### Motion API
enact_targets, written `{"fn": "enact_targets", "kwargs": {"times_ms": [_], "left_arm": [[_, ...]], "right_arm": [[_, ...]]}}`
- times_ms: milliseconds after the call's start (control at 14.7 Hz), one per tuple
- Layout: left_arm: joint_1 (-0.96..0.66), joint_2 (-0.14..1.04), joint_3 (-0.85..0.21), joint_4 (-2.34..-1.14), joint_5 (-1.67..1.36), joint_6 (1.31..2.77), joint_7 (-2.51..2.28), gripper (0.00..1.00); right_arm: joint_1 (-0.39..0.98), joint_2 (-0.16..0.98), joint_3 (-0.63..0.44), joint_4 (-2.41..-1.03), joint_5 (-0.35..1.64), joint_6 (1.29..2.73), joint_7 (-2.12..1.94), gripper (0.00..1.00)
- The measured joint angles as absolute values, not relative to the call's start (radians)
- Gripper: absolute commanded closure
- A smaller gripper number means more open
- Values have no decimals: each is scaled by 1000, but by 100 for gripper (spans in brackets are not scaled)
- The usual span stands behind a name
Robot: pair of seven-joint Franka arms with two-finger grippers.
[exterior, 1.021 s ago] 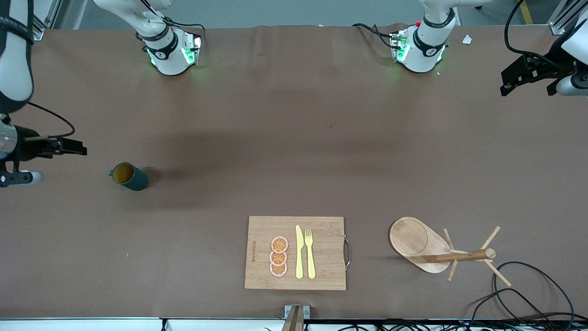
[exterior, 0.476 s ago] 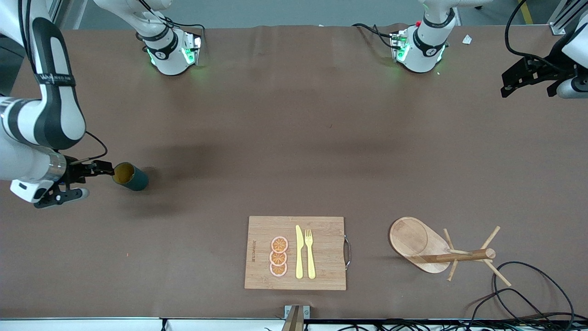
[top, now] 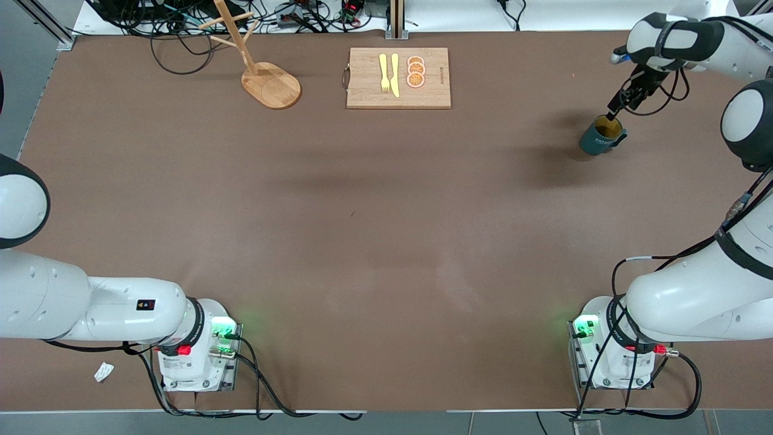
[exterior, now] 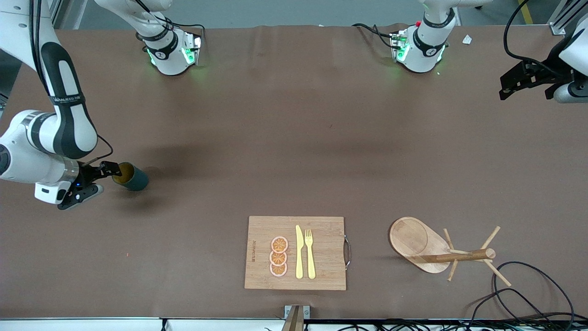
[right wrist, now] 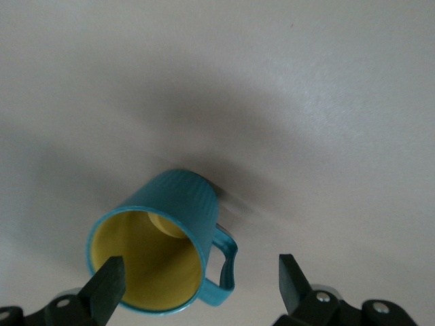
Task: Pass cup and hang on rack
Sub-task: 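Carry the teal mug with the right gripper toward the table middle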
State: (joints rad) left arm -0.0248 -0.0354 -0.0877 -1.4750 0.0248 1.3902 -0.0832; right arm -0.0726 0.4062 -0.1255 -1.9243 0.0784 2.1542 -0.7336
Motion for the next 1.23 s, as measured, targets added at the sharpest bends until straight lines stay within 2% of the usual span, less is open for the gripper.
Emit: {"fn": "enact_targets", "kwargs": {"times_ms": [68,136,340,408,749,1021,1225], "left_arm": [[-25,-33,-88,-1475,25,1390,-83,0],[-25,-30,-88,-1475,25,1390,-83,0],[-25,-17,-88,-1475,25,1390,-83,0],[-25,-15,-88,-1475,25,1390,-83,0],[-25,-14,-81,-1474,25,1390,-83,0],[-24,-14,-76,-1474,25,1391,-83,0],[-24,-14,-76,-1473,25,1391,-83,0]], "right_arm": [[-73,412,-125,-1933,79,2170,-739,9],[-73,418,-125,-1940,79,2189,-740,23],[-73,433,-125,-1976,79,2253,-741,93],[-73,436,-125,-1989,82,2266,-741,100],[-73,437,-122,-1999,114,2259,-741,100],[-39,416,-113,-1954,120,2143,-638,100],[36,357,-109,-1927,124,2074,-451,100]]}}
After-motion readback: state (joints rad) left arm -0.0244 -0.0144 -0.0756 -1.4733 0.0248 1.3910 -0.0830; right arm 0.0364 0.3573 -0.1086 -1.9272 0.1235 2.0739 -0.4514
